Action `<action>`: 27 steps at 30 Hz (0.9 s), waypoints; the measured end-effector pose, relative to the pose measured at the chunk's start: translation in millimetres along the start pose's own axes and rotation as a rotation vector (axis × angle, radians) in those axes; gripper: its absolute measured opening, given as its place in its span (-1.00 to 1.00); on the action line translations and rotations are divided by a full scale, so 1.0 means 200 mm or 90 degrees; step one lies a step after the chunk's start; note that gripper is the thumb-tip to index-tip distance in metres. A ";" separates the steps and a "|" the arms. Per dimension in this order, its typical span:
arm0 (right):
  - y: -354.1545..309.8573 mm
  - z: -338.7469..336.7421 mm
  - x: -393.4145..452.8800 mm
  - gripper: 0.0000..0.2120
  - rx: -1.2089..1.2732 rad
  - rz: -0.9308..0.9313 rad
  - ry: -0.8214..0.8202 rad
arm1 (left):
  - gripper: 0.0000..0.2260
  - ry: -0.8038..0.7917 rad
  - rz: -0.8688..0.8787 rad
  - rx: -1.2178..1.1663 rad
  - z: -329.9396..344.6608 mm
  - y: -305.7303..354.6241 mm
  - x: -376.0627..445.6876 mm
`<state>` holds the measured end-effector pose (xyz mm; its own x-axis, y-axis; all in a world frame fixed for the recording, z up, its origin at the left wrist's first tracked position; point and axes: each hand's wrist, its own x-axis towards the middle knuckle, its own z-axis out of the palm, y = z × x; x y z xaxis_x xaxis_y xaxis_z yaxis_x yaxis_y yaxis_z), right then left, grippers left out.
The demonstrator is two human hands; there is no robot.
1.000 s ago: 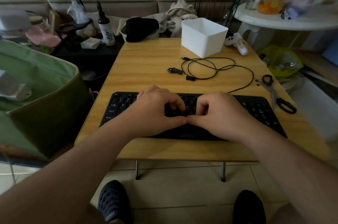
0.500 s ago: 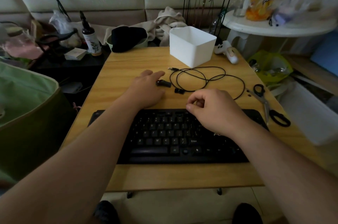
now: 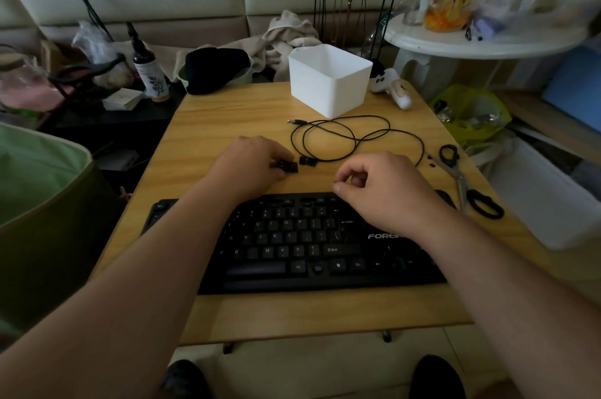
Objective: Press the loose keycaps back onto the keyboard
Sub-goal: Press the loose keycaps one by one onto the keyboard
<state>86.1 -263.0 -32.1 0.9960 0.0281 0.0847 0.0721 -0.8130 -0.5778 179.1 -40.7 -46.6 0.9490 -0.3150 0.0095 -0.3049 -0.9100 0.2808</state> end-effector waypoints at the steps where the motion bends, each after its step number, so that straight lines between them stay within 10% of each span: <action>1: 0.00 0.00 -0.01 -0.97 0.002 0.001 0.002 | -0.62 -0.002 0.001 -0.012 0.00 0.00 -0.02; 19: -0.01 0.00 -0.04 -0.97 0.006 -0.008 -0.012 | -0.88 0.020 0.007 -0.095 -0.02 0.02 -0.11; 27: -0.01 0.01 -0.03 -0.46 0.088 -0.158 0.110 | -0.87 0.050 0.003 -0.514 -0.08 0.19 -0.23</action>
<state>80.4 -260.2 -32.2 0.9245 0.1067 0.3658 0.3294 -0.7063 -0.6266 124.3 -56.2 -21.3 0.9596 -0.2722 0.0713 -0.1862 -0.4245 0.8861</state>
